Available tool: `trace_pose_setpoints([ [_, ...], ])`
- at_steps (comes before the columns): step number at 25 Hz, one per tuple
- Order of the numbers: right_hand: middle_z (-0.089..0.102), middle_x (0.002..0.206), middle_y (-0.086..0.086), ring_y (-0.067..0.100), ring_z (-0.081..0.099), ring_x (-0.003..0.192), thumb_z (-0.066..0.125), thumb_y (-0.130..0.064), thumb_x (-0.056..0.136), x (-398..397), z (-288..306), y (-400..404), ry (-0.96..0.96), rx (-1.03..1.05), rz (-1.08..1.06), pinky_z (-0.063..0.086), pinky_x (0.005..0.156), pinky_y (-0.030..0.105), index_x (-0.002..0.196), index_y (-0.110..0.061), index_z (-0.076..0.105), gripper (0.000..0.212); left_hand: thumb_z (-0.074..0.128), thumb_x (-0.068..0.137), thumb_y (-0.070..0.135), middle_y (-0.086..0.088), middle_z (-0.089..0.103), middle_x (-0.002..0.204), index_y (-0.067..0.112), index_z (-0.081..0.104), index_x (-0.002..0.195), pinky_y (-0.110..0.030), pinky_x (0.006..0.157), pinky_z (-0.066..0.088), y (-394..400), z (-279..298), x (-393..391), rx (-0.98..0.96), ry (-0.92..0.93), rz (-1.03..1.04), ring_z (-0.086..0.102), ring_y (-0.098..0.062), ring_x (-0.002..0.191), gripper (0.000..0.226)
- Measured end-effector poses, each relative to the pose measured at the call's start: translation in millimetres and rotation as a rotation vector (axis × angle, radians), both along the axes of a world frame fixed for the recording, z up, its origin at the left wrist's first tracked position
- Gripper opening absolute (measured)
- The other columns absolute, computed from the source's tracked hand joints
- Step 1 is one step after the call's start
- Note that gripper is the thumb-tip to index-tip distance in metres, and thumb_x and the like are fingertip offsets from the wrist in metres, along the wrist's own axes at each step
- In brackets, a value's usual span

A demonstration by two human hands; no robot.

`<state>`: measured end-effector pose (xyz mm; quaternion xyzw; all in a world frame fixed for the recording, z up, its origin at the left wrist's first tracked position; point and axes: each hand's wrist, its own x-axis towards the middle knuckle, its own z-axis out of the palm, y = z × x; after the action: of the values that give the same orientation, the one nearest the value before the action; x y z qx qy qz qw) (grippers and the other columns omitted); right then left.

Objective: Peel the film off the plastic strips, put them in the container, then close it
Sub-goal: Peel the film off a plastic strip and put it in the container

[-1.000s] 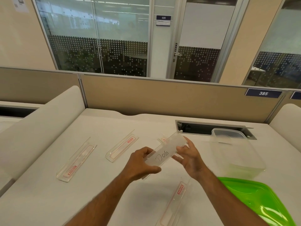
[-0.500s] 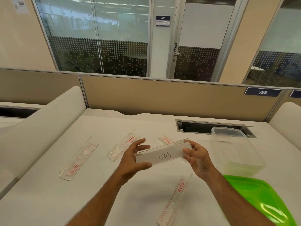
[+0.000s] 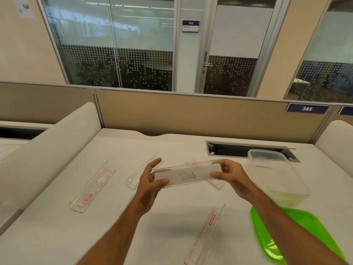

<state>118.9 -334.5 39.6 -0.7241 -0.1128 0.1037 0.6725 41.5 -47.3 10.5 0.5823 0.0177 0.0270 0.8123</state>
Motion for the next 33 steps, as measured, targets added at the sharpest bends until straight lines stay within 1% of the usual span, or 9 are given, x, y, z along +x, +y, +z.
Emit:
trace_pose_setpoints([
  [2,0.073,0.102,0.0,0.019,0.069,0.096,0.092,-0.025,0.059,6.9,17.5,-4.0,-0.11,-0.327,0.046,0.058,0.085,0.033,0.1,-0.022,0.068,0.048,0.084,0.05,0.021,-0.016,0.07,0.113,0.025,0.046,0.138,-0.043,0.092,0.057,1.3,0.8,0.8,0.019,0.013,-0.021,0.065,-0.037,0.109,0.096],
  [5,0.066,0.104,-0.017,0.003,0.063,0.093,0.086,-0.053,0.05,11.4,38.3,4.2,-0.271,-0.861,0.24,0.056,0.075,0.023,0.103,-0.034,0.067,0.059,0.084,0.049,0.024,-0.019,0.066,0.119,0.025,0.044,0.139,-0.036,0.084,0.059,-4.0,1.4,2.0,0.06,0.029,-0.059,0.066,-0.036,0.108,0.099],
  [8,0.059,0.104,-0.017,0.006,0.055,0.092,0.074,-0.068,0.051,10.6,40.9,26.1,-0.386,-1.212,0.429,0.044,0.067,0.016,0.116,-0.036,0.06,0.074,0.083,0.048,0.024,-0.021,0.065,0.121,0.024,0.044,0.139,-0.033,0.081,0.058,-16.1,1.5,5.3,0.091,0.035,-0.107,0.066,-0.035,0.107,0.099],
  [14,0.062,0.113,-0.006,0.012,0.056,0.089,0.071,-0.066,0.062,11.6,18.2,32.4,-0.414,-1.298,0.444,0.048,0.068,0.019,0.124,-0.035,0.054,0.071,0.076,0.068,0.014,-0.018,0.06,0.13,0.025,0.046,0.136,-0.032,0.086,0.058,-33.8,5.2,19.9,0.253,0.06,-0.139,0.062,-0.03,0.113,0.076],
  [18,0.061,0.112,-0.006,0.013,0.053,0.091,0.067,-0.071,0.06,24.0,11.0,4.0,-0.364,-1.329,0.207,0.043,0.065,0.022,0.121,-0.031,0.056,0.073,0.069,0.083,0.053,-0.001,0.046,0.15,0.026,0.038,0.145,-0.049,0.113,0.039,-54.0,-7.9,38.5,0.781,0.062,-0.01,0.045,-0.024,0.137,0.075],
  [21,0.065,0.11,-0.001,0.02,0.058,0.096,0.069,-0.072,0.057,46.7,18.0,-32.3,-0.291,-1.318,-0.111,0.044,0.069,0.028,0.111,-0.025,0.062,0.072,0.051,0.086,0.069,0.002,0.027,0.162,0.024,0.026,0.153,-0.047,0.122,0.021,-58.2,-33.3,56.6,1.145,0.066,-0.003,0.02,-0.02,0.15,0.085],
  [24,0.068,0.1,0.005,0.025,0.064,0.089,0.073,-0.071,0.054,71.1,23.7,-78.7,-0.179,-1.301,-0.392,0.043,0.062,0.029,0.099,-0.017,0.063,0.071,0.033,0.088,0.075,0.001,0.014,0.166,0.022,0.015,0.156,-0.045,0.124,0.005,-57.0,-66.3,73.3,1.439,0.029,-0.008,0.004,-0.02,0.153,0.088],
  [28,0.066,0.093,0.008,0.027,0.061,0.079,0.08,-0.062,0.053,94.2,21.5,-141.2,-0.045,-1.285,-0.638,0.044,0.057,0.028,0.103,-0.012,0.065,0.072,0.018,0.084,0.081,-0.001,0.006,0.167,0.021,0.01,0.157,-0.049,0.123,-0.001,-55.4,-101.8,87.0,1.625,0.045,-0.072,-0.002,-0.022,0.153,0.095],
  [33,0.058,0.086,0.006,0.027,0.058,0.077,0.081,-0.06,0.051,105.1,-6.0,-182.0,0.161,-1.397,-0.706,0.04,0.057,0.026,0.105,-0.014,0.063,0.073,0.008,0.078,0.087,0.0,0.009,0.166,0.021,0.018,0.156,-0.049,0.122,-0.007,-52.8,-131.6,95.2,1.659,-0.007,0.004,0.002,-0.021,0.153,0.103],
])
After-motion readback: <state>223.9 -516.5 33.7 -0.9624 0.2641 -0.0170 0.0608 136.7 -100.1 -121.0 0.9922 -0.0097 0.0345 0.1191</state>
